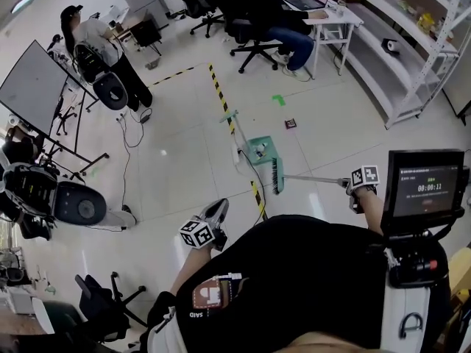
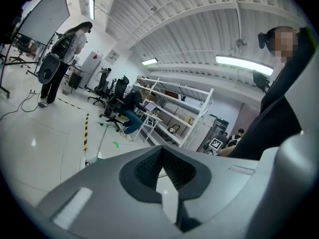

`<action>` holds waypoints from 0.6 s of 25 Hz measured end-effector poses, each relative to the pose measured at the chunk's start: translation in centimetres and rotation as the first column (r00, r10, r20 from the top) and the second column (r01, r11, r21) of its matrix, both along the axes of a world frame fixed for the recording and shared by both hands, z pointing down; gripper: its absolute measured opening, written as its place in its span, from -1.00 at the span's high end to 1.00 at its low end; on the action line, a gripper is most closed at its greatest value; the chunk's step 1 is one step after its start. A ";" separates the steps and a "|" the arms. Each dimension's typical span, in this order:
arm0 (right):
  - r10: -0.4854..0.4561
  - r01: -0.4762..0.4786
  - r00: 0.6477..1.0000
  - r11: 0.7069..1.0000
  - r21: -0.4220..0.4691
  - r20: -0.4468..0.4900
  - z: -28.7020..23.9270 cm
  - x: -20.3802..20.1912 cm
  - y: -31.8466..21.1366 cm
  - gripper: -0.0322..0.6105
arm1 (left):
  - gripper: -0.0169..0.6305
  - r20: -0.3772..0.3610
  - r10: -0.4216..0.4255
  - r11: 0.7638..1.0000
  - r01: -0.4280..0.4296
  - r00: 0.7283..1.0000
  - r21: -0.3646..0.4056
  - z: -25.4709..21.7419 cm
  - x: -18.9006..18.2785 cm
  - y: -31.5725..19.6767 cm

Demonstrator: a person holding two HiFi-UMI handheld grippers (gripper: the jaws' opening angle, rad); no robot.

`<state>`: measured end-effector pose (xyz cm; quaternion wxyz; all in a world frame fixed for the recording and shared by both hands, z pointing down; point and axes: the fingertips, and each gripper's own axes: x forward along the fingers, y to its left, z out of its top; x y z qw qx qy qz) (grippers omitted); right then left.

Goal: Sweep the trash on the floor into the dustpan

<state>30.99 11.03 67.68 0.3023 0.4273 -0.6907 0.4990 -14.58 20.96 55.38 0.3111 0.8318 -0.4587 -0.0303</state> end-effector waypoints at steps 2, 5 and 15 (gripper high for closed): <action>-0.002 0.002 1.000 1.000 -0.008 -0.005 0.8 0.0 0.8 0.63 | 0.95 0.006 0.003 1.000 -0.003 1.000 0.000 0.2 0.1 0.5; -0.011 0.011 1.000 1.000 -0.016 -0.008 1.4 -0.5 1.9 0.63 | 0.95 0.015 0.005 1.000 -0.006 1.000 0.006 0.4 -0.6 1.2; -0.044 0.044 0.999 0.999 -0.004 -0.011 0.2 -3.5 1.6 0.63 | 0.95 0.002 -0.014 1.000 0.014 1.000 0.007 0.3 -3.0 1.6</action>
